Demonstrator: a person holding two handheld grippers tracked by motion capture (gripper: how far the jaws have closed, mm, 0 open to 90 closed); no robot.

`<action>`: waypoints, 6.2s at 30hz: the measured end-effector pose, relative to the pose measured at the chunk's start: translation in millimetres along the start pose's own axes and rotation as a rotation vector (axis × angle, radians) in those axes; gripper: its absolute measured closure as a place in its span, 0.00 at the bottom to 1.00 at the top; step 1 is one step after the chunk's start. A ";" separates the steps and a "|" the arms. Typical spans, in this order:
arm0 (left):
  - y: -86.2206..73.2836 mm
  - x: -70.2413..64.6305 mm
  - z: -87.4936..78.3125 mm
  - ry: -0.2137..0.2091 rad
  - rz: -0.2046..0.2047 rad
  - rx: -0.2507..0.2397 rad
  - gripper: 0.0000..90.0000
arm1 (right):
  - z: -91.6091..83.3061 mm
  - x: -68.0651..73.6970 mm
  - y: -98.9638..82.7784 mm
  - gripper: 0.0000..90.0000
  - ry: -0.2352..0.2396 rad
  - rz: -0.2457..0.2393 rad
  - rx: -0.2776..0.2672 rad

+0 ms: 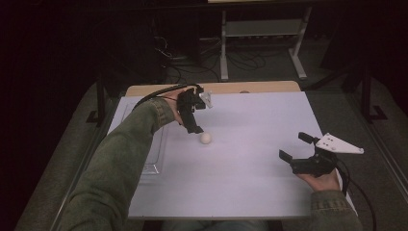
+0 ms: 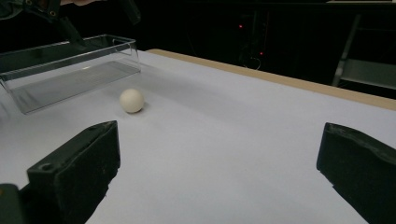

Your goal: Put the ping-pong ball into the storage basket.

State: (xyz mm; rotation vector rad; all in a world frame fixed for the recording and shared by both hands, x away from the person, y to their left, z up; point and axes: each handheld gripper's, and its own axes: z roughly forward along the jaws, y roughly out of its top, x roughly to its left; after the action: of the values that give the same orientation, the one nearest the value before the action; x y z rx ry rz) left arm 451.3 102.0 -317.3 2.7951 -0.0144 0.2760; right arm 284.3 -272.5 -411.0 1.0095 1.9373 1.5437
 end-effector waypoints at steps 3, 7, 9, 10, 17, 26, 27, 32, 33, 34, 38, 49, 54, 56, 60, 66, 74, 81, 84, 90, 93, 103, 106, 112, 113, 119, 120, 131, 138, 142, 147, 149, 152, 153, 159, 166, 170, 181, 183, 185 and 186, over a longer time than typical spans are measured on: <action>-0.4 0.4 2.0 -0.005 -0.006 -0.008 0.00 | -0.4 0.2 -0.1 0.00 0.000 0.002 -0.001; -1.2 1.3 4.8 -0.011 -0.007 -0.008 0.00 | -1.0 0.5 0.2 0.00 0.000 0.001 -0.003; -1.6 2.0 5.5 -0.013 -0.010 -0.014 0.00 | -1.1 0.4 0.2 0.00 -0.001 0.002 -0.003; -1.7 2.2 6.0 -0.013 -0.014 -0.014 0.00 | -1.1 0.3 0.2 0.00 -0.001 0.003 -0.003; -6.1 1.0 12.5 -0.017 -0.029 -0.040 0.00 | -1.0 0.3 0.2 0.00 -0.001 0.001 -0.002; -7.4 -1.0 19.5 -0.029 -0.019 -0.027 0.00 | -0.7 0.6 0.2 0.00 -0.001 0.000 0.000; -7.9 -0.3 21.5 -0.031 -0.019 -0.024 0.00 | -1.0 0.6 0.2 0.00 -0.001 0.001 -0.001; -11.8 -1.1 29.4 -0.041 -0.034 -0.025 0.00 | -1.2 0.3 0.0 0.00 -0.001 0.001 -0.001; -12.5 -1.0 30.8 -0.044 -0.031 -0.019 0.00 | -1.1 0.2 0.0 0.00 -0.001 0.001 -0.001; -13.2 -1.3 32.2 -0.046 -0.036 -0.021 0.00 | -1.1 0.3 0.0 0.00 0.000 0.001 0.000; -15.1 -1.4 35.2 -0.052 -0.039 -0.021 0.00 | -0.9 0.5 0.0 0.00 0.000 0.000 0.002; -18.0 -1.5 44.7 -0.065 -0.047 -0.013 0.00 | -1.1 0.5 0.0 0.00 0.000 0.000 0.002; -21.2 -2.2 51.0 -0.073 -0.052 -0.007 0.00 | -0.7 0.5 -0.2 0.00 0.001 -0.001 0.004; -22.3 -1.9 53.2 -0.075 -0.057 -0.009 0.00 | -0.4 0.7 -0.2 0.00 0.002 -0.004 0.006; -24.4 -2.3 57.4 -0.079 -0.060 -0.004 0.00 | -0.5 0.8 -0.2 0.00 0.002 -0.004 0.006; -25.4 -1.2 60.5 -0.082 -0.064 0.002 0.00 | -0.5 0.6 -0.3 0.00 0.003 -0.003 0.006; -24.7 -1.1 67.9 -0.090 -0.062 0.004 0.00 | -0.4 0.7 -0.3 0.00 0.004 -0.004 0.007; -22.9 -1.2 73.8 -0.104 -0.058 0.008 0.00 | -0.6 0.7 -0.2 0.00 0.005 -0.002 0.006; -22.5 -1.6 76.5 -0.108 -0.056 0.014 0.00 | -0.7 0.6 -0.2 0.00 0.004 -0.002 0.006; -22.0 -2.5 80.4 -0.110 -0.047 0.021 0.00 | -0.8 0.5 -0.2 0.00 0.005 -0.001 0.005; -22.6 -2.2 82.9 -0.110 -0.050 0.027 0.00 | -0.9 0.7 -0.2 0.00 0.005 -0.001 0.005; -23.1 -1.1 87.5 -0.124 -0.043 0.030 0.00 | -0.9 0.4 -0.2 0.00 0.006 -0.001 0.005; -24.1 -0.2 87.8 -0.124 -0.053 0.018 0.00 | -1.0 0.4 -0.1 0.00 0.006 0.000 0.004; -27.9 -0.1 93.1 -0.128 -0.066 0.010 0.00 | -0.4 0.3 -0.2 0.00 0.008 -0.003 0.004; -28.2 -0.2 94.6 -0.131 -0.068 0.008 0.00 | -0.4 0.3 -0.2 0.00 0.007 -0.004 0.005; -27.9 -0.6 98.8 -0.139 -0.056 0.024 0.00 | -0.2 0.1 -0.2 0.00 0.009 -0.003 0.006; -28.1 -0.7 99.1 -0.141 -0.058 0.024 0.00 | -0.2 0.0 -0.3 0.00 0.010 -0.002 0.007; -28.6 -0.4 98.5 -0.156 -0.057 0.026 0.07 | -0.6 0.2 0.1 0.00 0.010 -0.002 0.005; -28.7 -1.4 96.7 -0.153 -0.045 0.011 0.15 | -0.7 -0.1 0.2 0.00 0.008 0.001 0.005; -28.6 -1.9 96.8 -0.147 -0.042 0.015 0.20 | -0.5 -0.1 0.1 0.00 0.009 -0.002 0.007; -28.6 -1.8 94.8 -0.117 -0.046 -0.009 0.30 | -0.4 -0.7 0.0 0.00 0.011 0.001 0.007; -28.8 -1.8 94.6 -0.119 -0.049 -0.010 0.33 | 0.0 -0.5 -0.2 0.00 0.013 0.004 0.012; -28.9 -1.5 94.1 -0.125 -0.049 -0.012 0.34 | 0.0 -0.6 0.0 0.00 0.013 0.001 0.010; -28.9 -1.3 94.1 -0.126 -0.047 -0.013 0.36 | -0.3 -0.9 0.1 0.00 0.012 0.003 0.008; -28.9 -2.0 93.7 -0.135 -0.028 -0.012 0.56 | -0.1 -0.8 0.0 0.00 0.012 0.003 0.011; -28.9 -1.6 93.2 -0.134 -0.028 -0.011 0.56 | -0.6 -0.8 0.3 0.00 0.012 0.004 0.007; -28.3 -1.9 90.2 -0.118 -0.024 -0.007 0.56 | -0.6 -0.6 0.5 0.00 0.011 0.003 0.006; -28.6 -1.0 69.2 -0.101 -0.030 -0.016 0.56 | -2.4 -0.8 1.0 0.00 0.008 0.009 -0.002; -28.9 -1.2 67.4 -0.104 -0.033 -0.021 0.56 | -2.5 -0.9 1.0 0.00 0.007 0.009 -0.002; -29.1 -2.0 65.8 -0.105 -0.034 -0.018 0.56 | -2.2 -0.8 0.8 0.00 0.007 0.007 0.000; -29.3 -2.1 65.2 -0.105 -0.031 -0.015 0.56 | -2.2 -0.6 0.8 0.00 0.007 0.007 0.001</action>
State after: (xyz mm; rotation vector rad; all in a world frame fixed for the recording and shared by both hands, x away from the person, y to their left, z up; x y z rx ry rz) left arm 462.7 108.4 -387.5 2.7889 0.0020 0.1213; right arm 283.3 -274.2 -409.7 1.0140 1.9418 1.5522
